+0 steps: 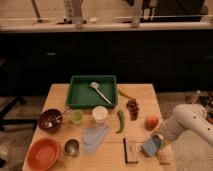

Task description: Place sponge in table surface

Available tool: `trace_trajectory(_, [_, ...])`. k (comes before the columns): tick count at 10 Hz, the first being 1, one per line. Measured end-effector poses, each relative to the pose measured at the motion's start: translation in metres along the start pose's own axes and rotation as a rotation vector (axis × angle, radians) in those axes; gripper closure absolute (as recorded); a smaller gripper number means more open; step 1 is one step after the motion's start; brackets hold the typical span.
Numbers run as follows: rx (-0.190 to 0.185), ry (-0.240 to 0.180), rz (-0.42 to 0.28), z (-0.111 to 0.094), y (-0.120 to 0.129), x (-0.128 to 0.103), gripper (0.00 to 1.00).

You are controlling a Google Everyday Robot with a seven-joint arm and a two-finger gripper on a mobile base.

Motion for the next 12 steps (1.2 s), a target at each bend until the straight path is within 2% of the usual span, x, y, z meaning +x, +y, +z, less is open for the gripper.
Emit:
trace_trajectory(3, [0.014,0.016,-0.007,-0.0009,-0.0035,0.0016,0.99])
trace_trajectory(4, [0.012,0.016,-0.005,-0.0012,-0.0018,0.0020,0.93])
trace_trajectory(8, [0.013,0.015,-0.006,-0.0011,-0.0029,0.0013,0.50])
trace_trajectory(11, [0.012,0.015,-0.007,-0.0008,-0.0036,0.0010,0.24])
trace_trajectory(12, [0.013,0.015,-0.007,-0.0008,-0.0036,0.0010,0.20])
